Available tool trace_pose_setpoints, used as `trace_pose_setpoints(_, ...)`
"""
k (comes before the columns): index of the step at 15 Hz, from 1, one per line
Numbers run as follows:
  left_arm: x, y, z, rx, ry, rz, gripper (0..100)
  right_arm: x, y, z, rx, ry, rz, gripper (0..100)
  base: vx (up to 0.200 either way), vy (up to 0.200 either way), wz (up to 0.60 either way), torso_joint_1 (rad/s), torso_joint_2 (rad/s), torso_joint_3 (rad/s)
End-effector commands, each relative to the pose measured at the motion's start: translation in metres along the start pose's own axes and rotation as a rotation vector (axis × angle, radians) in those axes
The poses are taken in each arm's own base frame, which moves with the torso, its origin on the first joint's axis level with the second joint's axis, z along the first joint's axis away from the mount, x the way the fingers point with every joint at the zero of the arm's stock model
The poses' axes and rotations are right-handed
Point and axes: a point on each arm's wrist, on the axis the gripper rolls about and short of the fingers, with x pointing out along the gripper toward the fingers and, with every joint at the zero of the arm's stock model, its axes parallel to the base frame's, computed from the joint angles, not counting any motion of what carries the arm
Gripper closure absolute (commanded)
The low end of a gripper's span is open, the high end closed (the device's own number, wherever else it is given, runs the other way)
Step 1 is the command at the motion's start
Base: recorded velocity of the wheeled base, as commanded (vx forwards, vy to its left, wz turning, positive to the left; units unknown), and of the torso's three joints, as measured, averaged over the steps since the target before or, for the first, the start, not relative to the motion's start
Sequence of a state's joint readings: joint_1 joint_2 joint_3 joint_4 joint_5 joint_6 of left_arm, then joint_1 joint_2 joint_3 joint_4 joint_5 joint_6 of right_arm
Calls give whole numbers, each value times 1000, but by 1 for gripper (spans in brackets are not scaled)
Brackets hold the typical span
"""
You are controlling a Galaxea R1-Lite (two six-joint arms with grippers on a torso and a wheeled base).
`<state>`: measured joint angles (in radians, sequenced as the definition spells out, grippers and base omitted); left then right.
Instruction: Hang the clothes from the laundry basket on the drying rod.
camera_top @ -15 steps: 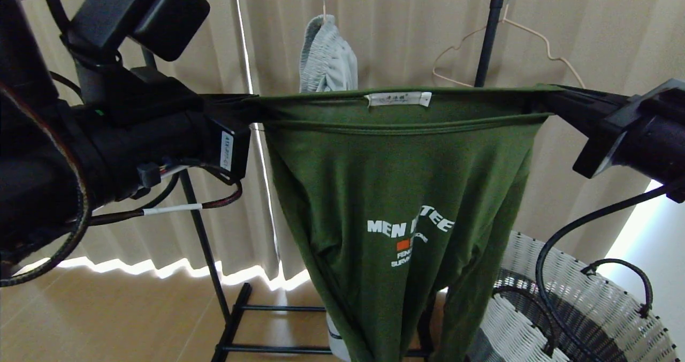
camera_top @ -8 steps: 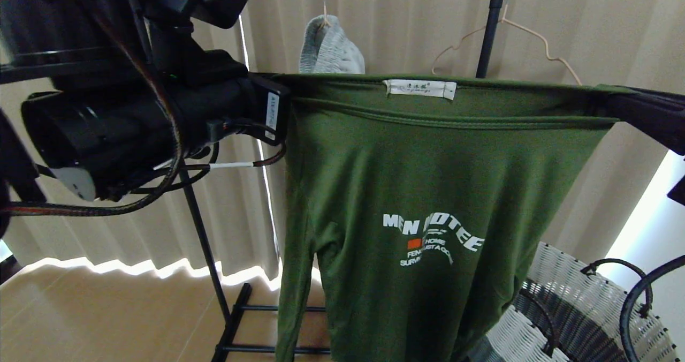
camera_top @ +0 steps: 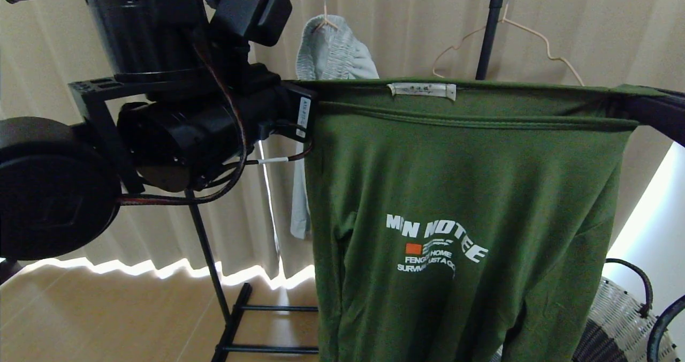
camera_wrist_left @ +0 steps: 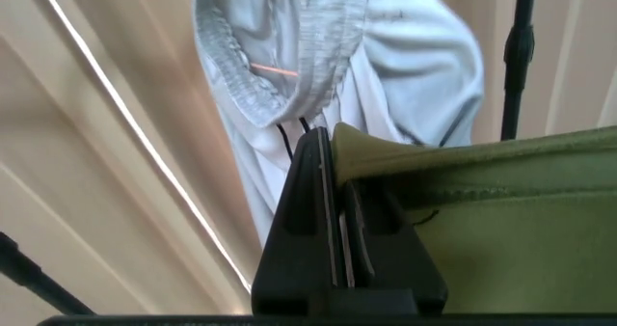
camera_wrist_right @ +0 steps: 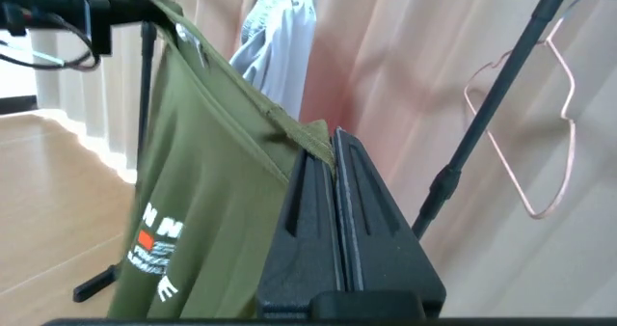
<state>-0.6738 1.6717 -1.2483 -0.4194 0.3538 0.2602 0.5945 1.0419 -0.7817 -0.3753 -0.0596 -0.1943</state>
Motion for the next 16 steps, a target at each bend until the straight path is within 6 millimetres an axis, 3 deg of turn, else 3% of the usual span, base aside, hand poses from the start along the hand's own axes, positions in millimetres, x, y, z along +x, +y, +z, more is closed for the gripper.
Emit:
trace_pose_setpoints(1,-6,4,3,1,-3,5,100,8,0,-2,-2,17,-6,100,0,0,0,0,0,0)
trace_pose_setpoints(4,-42,24,18,16,34,-5,100,29,-9,-7,-9,59,-64,100,0,0,0,0,0,0)
trace_pose_setpoints(9,-100,44,29,27,39,-127,100,93,-15,-13,10,91,-82,100,0,0,0,0,0,0)
trace_pose_setpoints(13,-137,48,27,25,-2,-316,100,138,-24,-34,5,36,-129,100,0,0,0,0,0,0)
trace_pose_setpoints(16,-153,43,25,12,-56,-484,100,153,-24,-40,5,33,-130,100,0,0,0,0,0,0)
